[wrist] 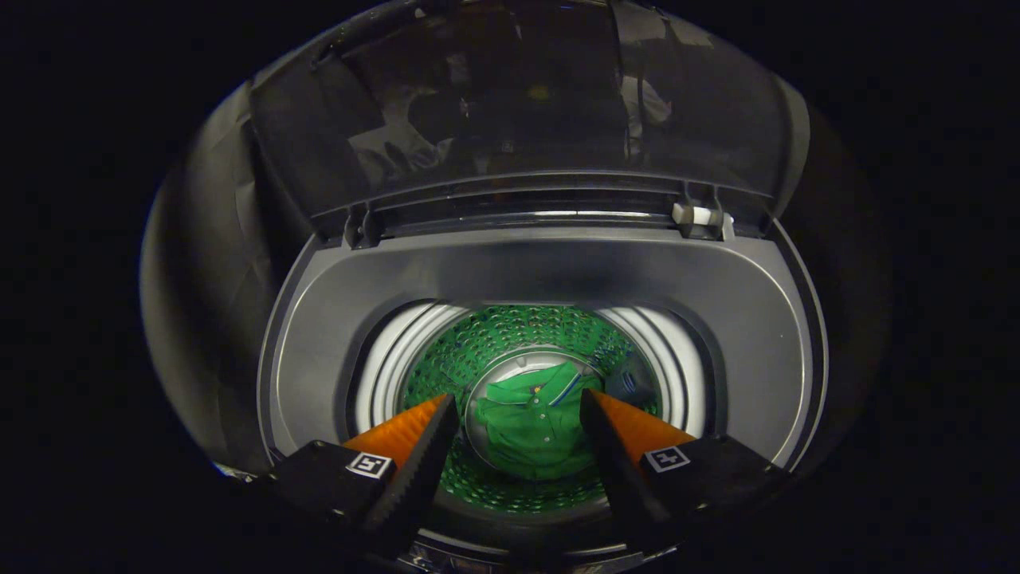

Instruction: Put the clothes into the washing machine and then close the washing machine lid.

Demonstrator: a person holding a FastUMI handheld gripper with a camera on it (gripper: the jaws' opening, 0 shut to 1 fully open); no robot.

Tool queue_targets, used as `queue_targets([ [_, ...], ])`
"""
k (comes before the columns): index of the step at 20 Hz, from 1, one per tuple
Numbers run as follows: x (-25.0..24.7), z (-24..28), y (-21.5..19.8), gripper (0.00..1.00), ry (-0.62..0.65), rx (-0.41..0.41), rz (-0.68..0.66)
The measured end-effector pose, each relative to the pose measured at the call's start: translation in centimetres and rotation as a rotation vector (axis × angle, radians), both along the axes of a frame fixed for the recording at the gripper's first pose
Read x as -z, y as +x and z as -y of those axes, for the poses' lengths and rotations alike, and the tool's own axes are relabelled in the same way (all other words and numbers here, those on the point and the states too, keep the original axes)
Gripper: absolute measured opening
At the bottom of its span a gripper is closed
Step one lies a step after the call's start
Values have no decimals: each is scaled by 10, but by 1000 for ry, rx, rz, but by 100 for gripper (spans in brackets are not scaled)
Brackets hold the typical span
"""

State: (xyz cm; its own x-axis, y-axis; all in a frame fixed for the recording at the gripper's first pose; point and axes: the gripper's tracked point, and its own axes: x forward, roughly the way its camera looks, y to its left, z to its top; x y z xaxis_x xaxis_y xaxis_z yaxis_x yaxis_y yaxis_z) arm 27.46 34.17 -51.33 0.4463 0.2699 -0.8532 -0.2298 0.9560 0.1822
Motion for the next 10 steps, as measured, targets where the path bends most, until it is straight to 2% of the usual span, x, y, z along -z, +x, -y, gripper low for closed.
queue_targets([
  [4,-32,-1,-5,99,8,-22,47],
  [10,-134,1,21,99,23,-21,250],
])
